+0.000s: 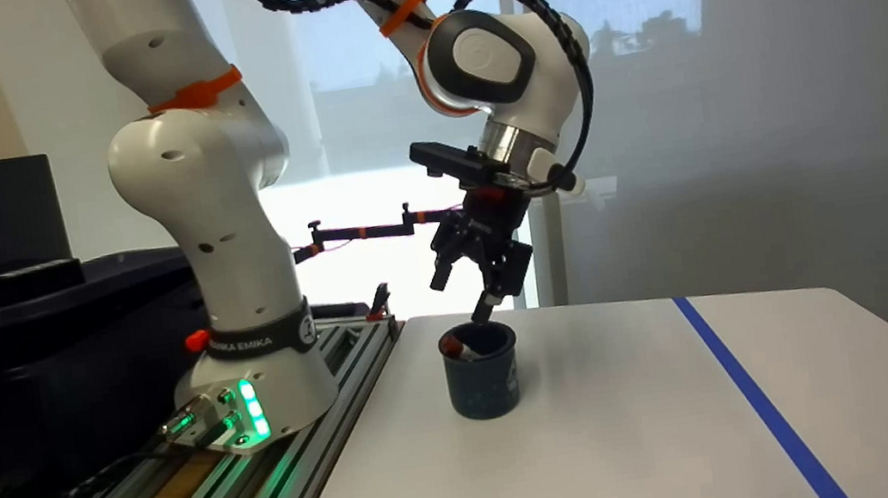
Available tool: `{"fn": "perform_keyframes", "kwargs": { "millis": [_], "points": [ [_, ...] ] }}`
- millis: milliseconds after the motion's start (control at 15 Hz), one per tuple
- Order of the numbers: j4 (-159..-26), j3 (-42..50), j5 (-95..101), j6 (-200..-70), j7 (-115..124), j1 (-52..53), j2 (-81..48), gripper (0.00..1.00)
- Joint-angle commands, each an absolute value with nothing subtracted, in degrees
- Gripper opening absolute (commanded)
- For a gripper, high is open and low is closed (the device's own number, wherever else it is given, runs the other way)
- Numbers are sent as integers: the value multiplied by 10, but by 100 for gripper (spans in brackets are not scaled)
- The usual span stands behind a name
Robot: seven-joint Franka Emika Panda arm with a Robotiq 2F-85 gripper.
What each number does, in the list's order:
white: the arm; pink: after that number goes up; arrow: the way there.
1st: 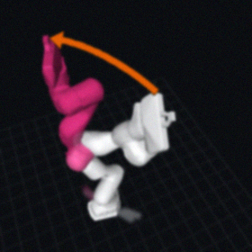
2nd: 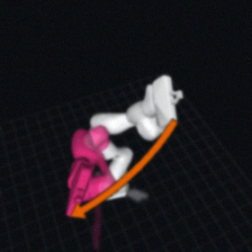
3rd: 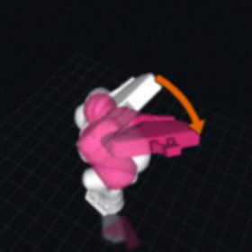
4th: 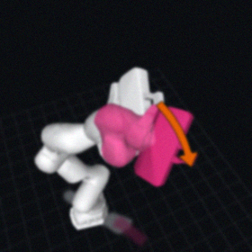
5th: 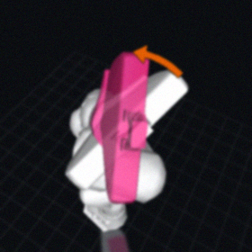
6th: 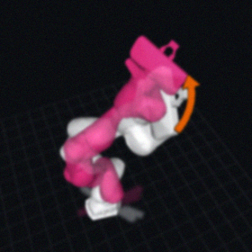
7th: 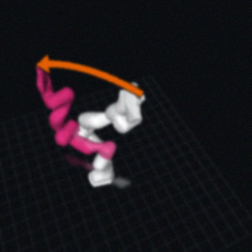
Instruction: Remove the marker from the cup and place it on the table
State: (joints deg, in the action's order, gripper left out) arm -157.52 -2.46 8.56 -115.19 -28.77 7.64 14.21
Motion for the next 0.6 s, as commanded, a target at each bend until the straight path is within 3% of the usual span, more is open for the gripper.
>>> {"fn": "perform_keyframes", "kwargs": {
  "millis": [0, 533],
  "points": [
    [-1574, -22, 69, -1177, -303, 82, 122, 100],
    [-1574, -34, 68, -1241, -326, 88, 77, 100]
  ]
}}
